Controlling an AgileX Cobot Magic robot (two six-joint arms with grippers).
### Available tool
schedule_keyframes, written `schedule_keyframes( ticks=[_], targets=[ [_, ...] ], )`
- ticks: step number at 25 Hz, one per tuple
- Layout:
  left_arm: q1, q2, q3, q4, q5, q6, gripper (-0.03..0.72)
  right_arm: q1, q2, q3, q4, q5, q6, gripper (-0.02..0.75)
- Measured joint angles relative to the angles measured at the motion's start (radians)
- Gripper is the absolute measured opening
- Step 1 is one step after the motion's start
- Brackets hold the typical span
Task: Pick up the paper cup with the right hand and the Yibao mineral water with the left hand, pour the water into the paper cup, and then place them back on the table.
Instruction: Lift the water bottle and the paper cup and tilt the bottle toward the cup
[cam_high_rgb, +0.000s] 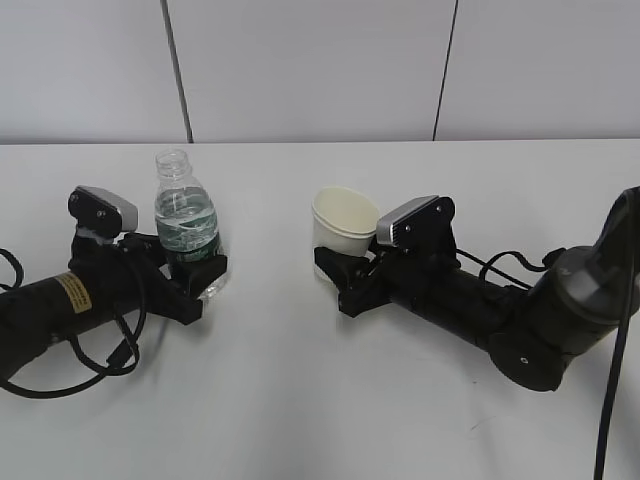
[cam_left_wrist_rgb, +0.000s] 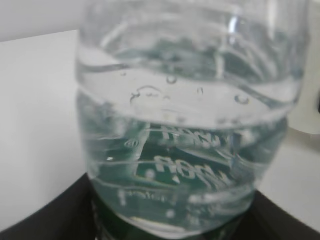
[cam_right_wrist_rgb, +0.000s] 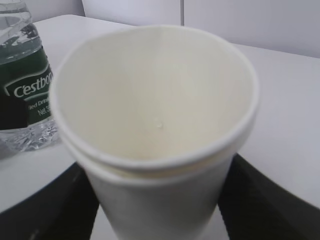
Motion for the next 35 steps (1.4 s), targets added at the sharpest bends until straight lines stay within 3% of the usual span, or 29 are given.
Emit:
schedule_keyframes(
  ticks=[6, 18, 23, 35],
  targets=[
    [0.000, -0.034, 0.000, 0.008, 0.043, -0.001, 0.417, 0.000, 0.000, 0.000, 0.000, 0.005, 0.000, 0.531],
    [0.001, -0.225, 0.001, 0.159, 0.230, -0.106, 0.416, 0.000, 0.000, 0.000, 0.024, 0.021, -0.006, 0.531],
    [0.001, -0.231, 0.001, 0.163, 0.261, -0.100, 0.414, 0.000, 0.000, 0.000, -0.098, 0.041, 0.017, 0.531],
    [0.001, -0.233, 0.001, 0.162, 0.270, 0.042, 0.414, 0.001, -0.028, 0.000, -0.271, 0.046, 0.167, 0.531]
  ],
)
